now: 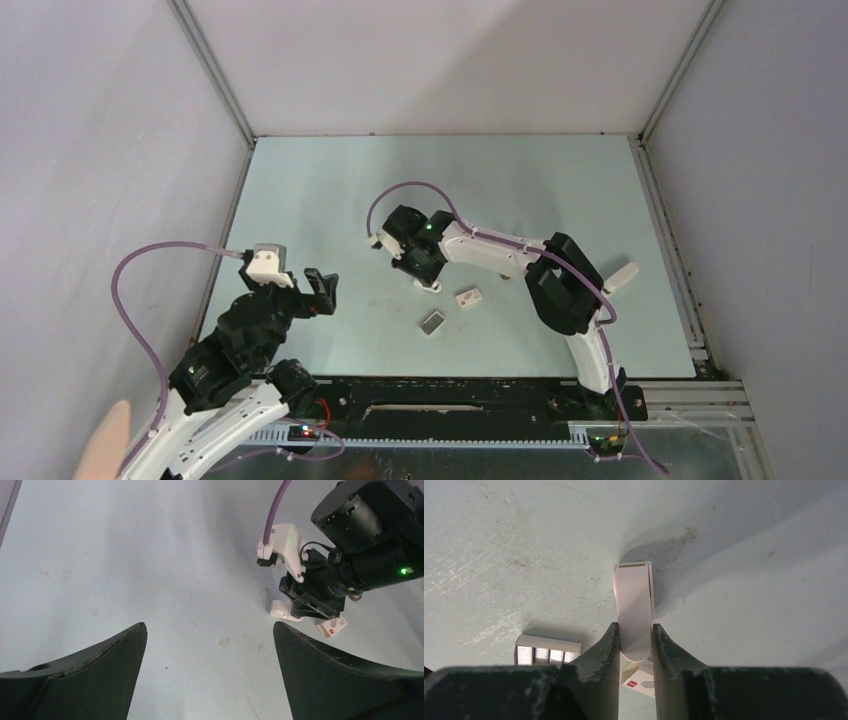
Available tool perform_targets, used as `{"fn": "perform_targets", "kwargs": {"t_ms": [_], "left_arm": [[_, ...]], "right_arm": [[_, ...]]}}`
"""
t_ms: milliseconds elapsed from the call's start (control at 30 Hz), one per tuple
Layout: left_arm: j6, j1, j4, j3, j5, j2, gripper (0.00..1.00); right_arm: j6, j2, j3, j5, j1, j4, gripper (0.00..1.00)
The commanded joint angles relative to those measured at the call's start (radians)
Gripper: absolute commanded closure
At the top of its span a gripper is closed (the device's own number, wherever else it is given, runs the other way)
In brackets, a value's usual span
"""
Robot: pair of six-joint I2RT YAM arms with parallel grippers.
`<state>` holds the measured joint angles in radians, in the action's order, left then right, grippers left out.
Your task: Load the staples into the stapler
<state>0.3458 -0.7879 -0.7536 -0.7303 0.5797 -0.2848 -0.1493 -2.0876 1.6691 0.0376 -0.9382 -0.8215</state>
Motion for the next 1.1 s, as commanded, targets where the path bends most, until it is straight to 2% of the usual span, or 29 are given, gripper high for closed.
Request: {"fn": "perform_targets", "kwargs": {"t_ms": [0,167,433,800,1067], "left_arm": [[-0.026,0.041,0.051,0.014,-0.046,-0.001,0.0],[-0.03,0.074,0.06,0.02,-0.081,-0.006,0.0],[-0.033,0.123,0.075,0.025,-0.126,-0.008,0.0],[-0.033,0.144,0.078,0.025,-0.144,0.005,0.0],[-0.033,0.145,0.07,0.021,-0.16,0.029,0.0]], "right_arm": [[0.013,0.0,-0.062,-0.004,0.005,0.069,0.94],[0.037,0.002,-0.162,-0.027,0.014,0.163,1.0],[0.095,0.03,-0.239,-0.027,0.037,0.23,1.0],[0.288,0.389,-0.244,0.001,0.084,0.105,1.0],[0.537,0.662,-0.438,0.084,0.276,0.027,1.0]]}}
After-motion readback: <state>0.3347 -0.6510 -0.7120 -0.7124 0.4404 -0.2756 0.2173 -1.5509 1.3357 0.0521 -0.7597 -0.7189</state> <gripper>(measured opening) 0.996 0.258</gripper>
